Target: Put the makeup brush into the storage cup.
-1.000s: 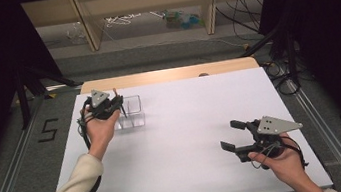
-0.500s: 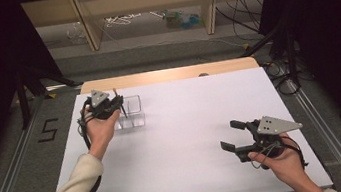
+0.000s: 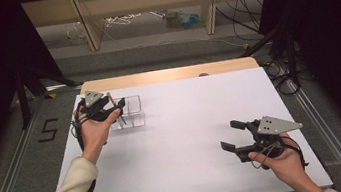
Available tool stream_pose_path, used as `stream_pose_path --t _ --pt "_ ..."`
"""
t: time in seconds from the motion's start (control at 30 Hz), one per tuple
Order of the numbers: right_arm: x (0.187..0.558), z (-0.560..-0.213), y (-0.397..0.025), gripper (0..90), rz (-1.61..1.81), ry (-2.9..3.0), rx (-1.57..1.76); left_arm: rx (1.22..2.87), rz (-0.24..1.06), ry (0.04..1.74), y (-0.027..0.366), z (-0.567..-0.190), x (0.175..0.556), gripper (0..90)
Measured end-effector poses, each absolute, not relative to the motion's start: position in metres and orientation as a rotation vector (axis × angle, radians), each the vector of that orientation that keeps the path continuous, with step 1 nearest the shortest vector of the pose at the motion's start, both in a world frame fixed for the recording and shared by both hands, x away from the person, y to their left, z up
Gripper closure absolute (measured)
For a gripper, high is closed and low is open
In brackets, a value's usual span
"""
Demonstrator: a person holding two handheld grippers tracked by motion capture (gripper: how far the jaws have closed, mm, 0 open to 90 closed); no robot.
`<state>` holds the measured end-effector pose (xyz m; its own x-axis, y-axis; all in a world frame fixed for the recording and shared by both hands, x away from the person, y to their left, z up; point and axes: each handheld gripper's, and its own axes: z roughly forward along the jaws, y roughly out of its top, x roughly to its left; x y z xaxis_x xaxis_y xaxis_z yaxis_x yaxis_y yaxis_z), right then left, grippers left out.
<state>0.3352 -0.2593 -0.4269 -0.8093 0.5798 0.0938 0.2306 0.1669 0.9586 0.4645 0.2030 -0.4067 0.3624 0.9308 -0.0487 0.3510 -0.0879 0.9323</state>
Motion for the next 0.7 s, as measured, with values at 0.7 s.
stream_pose_path --t 0.7 --pt "0.334 -0.425 -0.261 19.0 1.677 2.171 0.78 1.642 0.696 1.021 0.213 -0.4 0.428 18.0"
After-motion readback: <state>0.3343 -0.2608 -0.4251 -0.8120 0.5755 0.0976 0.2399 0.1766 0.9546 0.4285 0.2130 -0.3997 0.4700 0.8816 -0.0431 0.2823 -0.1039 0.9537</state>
